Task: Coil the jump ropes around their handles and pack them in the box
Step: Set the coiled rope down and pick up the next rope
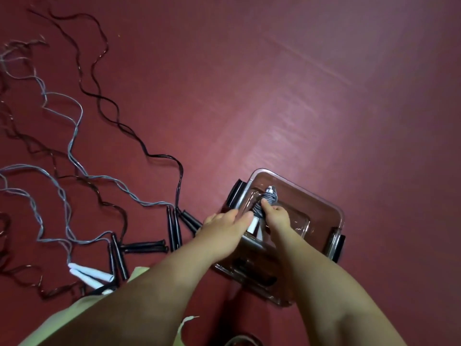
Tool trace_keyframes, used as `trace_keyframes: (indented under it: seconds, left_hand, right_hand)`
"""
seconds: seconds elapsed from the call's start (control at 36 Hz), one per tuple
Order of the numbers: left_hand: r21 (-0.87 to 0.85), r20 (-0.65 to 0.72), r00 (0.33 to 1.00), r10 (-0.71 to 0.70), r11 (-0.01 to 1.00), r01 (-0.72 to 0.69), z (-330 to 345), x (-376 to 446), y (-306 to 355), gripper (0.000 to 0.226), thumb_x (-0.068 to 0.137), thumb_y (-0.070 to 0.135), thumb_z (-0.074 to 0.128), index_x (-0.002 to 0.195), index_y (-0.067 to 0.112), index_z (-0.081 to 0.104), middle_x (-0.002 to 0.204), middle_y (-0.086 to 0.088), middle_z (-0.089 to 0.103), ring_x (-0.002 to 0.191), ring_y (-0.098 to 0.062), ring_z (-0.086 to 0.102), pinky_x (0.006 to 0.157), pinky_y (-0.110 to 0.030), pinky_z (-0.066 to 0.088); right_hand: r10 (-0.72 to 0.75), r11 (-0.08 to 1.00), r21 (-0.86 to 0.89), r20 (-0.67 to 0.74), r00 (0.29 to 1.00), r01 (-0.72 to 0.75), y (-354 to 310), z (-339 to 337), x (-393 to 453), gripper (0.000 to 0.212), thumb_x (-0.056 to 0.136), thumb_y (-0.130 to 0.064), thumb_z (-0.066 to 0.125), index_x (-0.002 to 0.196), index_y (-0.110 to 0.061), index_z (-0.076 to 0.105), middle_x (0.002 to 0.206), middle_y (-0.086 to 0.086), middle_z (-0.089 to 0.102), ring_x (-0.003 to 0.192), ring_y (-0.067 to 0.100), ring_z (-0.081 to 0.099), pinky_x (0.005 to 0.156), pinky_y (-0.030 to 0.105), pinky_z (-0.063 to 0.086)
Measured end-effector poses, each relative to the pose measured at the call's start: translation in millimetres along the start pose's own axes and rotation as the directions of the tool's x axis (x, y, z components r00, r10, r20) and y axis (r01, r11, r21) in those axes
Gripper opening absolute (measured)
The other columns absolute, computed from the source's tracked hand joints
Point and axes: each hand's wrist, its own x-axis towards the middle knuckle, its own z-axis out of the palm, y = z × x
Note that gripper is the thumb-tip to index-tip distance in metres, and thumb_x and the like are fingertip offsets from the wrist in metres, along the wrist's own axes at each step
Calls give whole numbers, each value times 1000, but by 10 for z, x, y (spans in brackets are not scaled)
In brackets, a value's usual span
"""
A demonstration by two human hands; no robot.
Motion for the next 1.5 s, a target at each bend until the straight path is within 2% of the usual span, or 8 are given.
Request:
trace_keyframes:
  seconds: [0.22, 0.36, 0.47, 0.58, 0.69, 0.92, 1.0, 1.5]
  left_hand:
    - [38, -2, 998, -57, 998, 57, -158, 11, -175, 81, 78, 75, 12, 144, 34, 36, 151, -1, 37, 141, -27, 23, 115, -46, 20]
    - [10, -46, 999, -20, 1000, 20, -317, -56, -95, 64, 93, 64, 14, 146, 34, 32, 155, -1, 29, 145, -27, 14, 117, -46, 14]
    - [-41, -137, 988, 64, 997, -70, -636, -176, 54, 100, 66, 79, -2, 148, 31, 29, 157, 4, 27, 146, -23, 16, 118, -45, 11]
    - [-187, -364, 929, 65, 972, -141, -1118, -557, -87, 63, 96, 59, 20, 149, 27, 28, 157, 4, 25, 146, -20, 13, 119, -37, 7]
    - [-167, -577, 817, -12, 980, -104, -1649, -1138, -906, 56, 99, 49, 25, 150, 27, 26, 157, 4, 24, 146, -14, 10, 119, -35, 6]
    - [-428, -564, 741, -363, 896, 114, -1754, -2017, -2797, 90, 78, 73, 10, 148, 20, 30, 156, -3, 29, 145, -24, 17, 117, -28, 6]
    - [-507, -552, 709, -439, 852, 133, -1560, -2147, -3139, 55, 101, 46, 29, 147, 17, 34, 155, -3, 30, 144, -23, 19, 113, -23, 6]
    - [-900, -177, 762, -622, 416, 130, -272, -1993, -4696, 57, 100, 47, 33, 149, 17, 29, 155, -2, 32, 142, -20, 29, 112, -27, 20]
  right_hand:
    - [60, 990, 118, 126, 990, -75, -136, -18, -104, 31, 93, -38, 61, 74, -13, 62, 64, 2, 60, 57, 14, 52, 59, 28, 41]
    - [-170, 975, 159, 92, 981, 154, -416, -40, -584, 23, 94, -31, 61, 102, -10, 66, 94, 0, 67, 89, 16, 62, 75, 27, 48]
    - [-271, 962, 97, 258, 927, 254, -700, 160, -1082, 28, 90, -38, 64, 105, -14, 69, 112, 6, 71, 110, 22, 64, 95, 40, 47]
    - [-308, 950, 78, 405, 861, 303, -995, 532, -1578, 36, 88, -41, 64, 112, -14, 65, 116, 5, 69, 112, 18, 62, 91, 33, 46]
    - [-313, 931, 12, 540, 781, 365, -1239, 1103, -2114, 17, 97, -30, 54, 102, -17, 64, 109, 3, 68, 109, 18, 62, 96, 35, 46]
    - [-195, 670, -272, 834, 517, 691, -1232, 2386, -3098, 8, 93, -25, 61, 92, -18, 65, 96, 5, 64, 90, 16, 55, 82, 31, 44]
    - [-105, 586, -337, 870, 482, 737, -1033, 2743, -3226, 9, 92, -28, 62, 90, -19, 65, 98, 3, 65, 91, 13, 56, 81, 29, 44]
    - [61, 448, -590, 770, 635, 672, 1143, 4216, -2747, 8, 92, -10, 63, 100, -8, 64, 76, -7, 61, 62, -7, 55, 59, 4, 41]
